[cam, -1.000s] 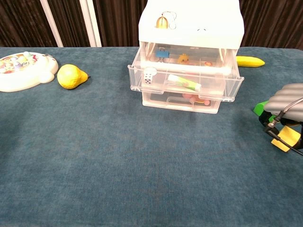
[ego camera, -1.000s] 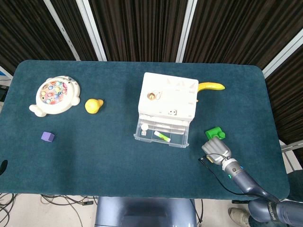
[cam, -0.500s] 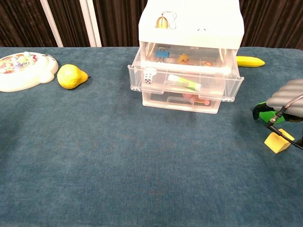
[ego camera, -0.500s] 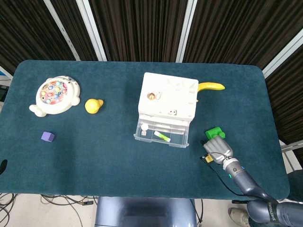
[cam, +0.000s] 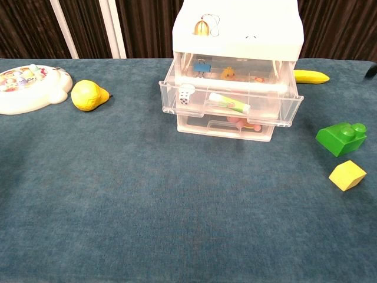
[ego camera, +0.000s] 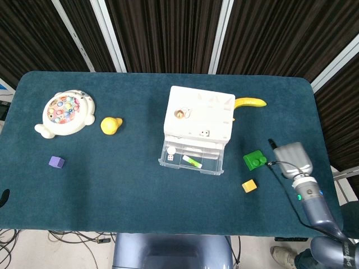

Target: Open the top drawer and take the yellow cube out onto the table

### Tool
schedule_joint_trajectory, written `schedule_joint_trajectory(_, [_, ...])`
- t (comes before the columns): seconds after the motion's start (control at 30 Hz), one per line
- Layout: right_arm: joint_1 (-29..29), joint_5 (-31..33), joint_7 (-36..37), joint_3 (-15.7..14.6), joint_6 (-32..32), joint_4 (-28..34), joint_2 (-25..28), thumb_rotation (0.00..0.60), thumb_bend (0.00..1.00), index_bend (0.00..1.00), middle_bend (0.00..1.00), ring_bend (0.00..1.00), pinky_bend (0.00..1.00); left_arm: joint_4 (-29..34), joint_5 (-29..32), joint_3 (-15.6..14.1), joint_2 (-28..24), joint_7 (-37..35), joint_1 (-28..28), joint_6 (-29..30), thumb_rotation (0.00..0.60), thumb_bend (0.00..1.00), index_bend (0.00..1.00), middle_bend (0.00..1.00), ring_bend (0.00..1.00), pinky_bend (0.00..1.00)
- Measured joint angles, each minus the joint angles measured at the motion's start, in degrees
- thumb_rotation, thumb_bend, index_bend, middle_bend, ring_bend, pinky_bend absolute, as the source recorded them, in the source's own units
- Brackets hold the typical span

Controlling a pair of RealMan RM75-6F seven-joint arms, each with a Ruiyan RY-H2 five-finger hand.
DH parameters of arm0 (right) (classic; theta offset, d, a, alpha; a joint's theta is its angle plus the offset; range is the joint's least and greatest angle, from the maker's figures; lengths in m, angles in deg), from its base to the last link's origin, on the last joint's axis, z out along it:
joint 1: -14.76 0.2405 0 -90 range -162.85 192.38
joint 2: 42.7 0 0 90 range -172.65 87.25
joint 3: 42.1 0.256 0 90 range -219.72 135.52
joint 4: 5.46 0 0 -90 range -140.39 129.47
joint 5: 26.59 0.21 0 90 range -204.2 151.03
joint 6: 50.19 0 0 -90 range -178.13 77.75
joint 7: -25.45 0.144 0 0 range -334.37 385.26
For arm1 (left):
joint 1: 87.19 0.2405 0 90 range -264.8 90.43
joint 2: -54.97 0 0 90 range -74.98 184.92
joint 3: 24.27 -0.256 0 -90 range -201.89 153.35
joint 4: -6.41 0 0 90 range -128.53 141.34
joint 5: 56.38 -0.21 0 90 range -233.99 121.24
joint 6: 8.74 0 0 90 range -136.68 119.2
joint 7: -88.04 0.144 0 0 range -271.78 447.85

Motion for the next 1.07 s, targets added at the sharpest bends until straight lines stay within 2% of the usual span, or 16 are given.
schedule_joint_trajectory(0.07, [-2.08,-1.73,5.22,0.94,-2.67,0.57,1.05,0.600,0.12,0.11,0.25,0.52,0.68,0.10,-0.14,-0.07,0.07,0.30,-0.07,-0.06,0.600,0.30,0.06,0.00,0.00,0.00])
schedule_joint_trajectory(0.13, [-4.20,-3.97,10.33,1.46,-5.05,0.81,1.86,0.600,0.11,0.11,0.19,0.45,0.57,0.22,-0.24,-0.12,0.18,0.63,-0.12,-0.04,0.600,0.30,0.06,0.00,0.00,0.00])
schedule_joint_trajectory(0.23, [-8.34,-9.21,18.35,1.70,-9.37,0.95,3.03,0.600,0.10,0.10,0.15,0.41,0.44,0.32,-0.25,-0.18,0.36,1.11,-0.21,-0.11,0.600,0.30,0.06,0.00,0.00,0.00])
schedule_joint_trajectory(0.33, [-12.64,-15.31,23.15,1.20,-13.98,0.96,3.37,0.600,0.10,0.10,0.14,0.38,0.37,0.45,-0.42,-0.32,0.51,1.63,-0.37,-0.33,0.600,0.30,0.06,0.00,0.00,0.00])
schedule_joint_trajectory(0.47, [-17.90,-21.60,27.66,-0.52,-19.22,0.65,2.65,0.600,0.09,0.09,0.12,0.35,0.35,0.43,-0.92,-0.40,0.69,1.98,-0.35,0.08,0.600,0.30,0.06,0.00,0.00,0.00])
schedule_joint_trajectory(0.67, [-22.71,-27.49,31.03,-2.72,-23.30,0.14,1.34,0.600,0.08,0.09,0.12,0.34,0.32,0.00,-1.77,-0.41,1.04,1.70,-0.18,0.78,0.600,0.30,0.07,0.00,0.00,0.00])
schedule_joint_trajectory(1.07, [-25.80,-34.57,30.82,-4.46,-23.91,-0.48,-0.09,0.600,0.08,0.09,0.09,0.28,0.22,-0.41,-3.05,-0.72,0.89,0.34,0.22,1.39,0.600,0.30,0.07,0.00,0.00,0.00])
